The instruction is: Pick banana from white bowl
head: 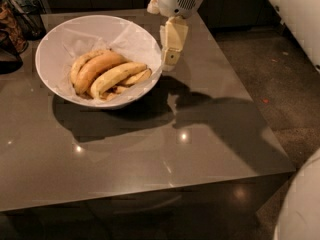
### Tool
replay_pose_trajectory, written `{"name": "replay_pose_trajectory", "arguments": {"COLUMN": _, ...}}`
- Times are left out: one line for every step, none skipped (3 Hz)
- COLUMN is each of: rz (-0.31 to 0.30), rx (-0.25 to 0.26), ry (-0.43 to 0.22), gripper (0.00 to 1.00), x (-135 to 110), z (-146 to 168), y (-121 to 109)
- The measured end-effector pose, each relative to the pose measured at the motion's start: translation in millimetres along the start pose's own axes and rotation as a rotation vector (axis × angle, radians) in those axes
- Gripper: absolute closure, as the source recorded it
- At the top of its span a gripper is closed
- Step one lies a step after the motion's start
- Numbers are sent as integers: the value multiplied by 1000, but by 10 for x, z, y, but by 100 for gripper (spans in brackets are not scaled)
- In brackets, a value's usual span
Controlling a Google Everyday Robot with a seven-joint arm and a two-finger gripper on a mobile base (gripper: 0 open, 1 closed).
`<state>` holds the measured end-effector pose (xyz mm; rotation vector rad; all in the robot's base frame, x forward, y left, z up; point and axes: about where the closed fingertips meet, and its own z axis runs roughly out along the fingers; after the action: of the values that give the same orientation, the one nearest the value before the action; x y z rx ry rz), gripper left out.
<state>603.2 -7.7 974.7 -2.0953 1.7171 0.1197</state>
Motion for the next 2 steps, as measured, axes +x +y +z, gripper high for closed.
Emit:
{"name": "replay_pose_trajectory", "arguments": {"rz": -12, "rx": -7, "ry": 9, "gripper": 19, "x": -11, "z": 10, "y": -66}}
{"name": "replay_pose_trajectory", "arguments": {"rz": -34, "rx": -14, "ry": 11, "gripper": 29, "x": -69, "z": 50, "y": -151}}
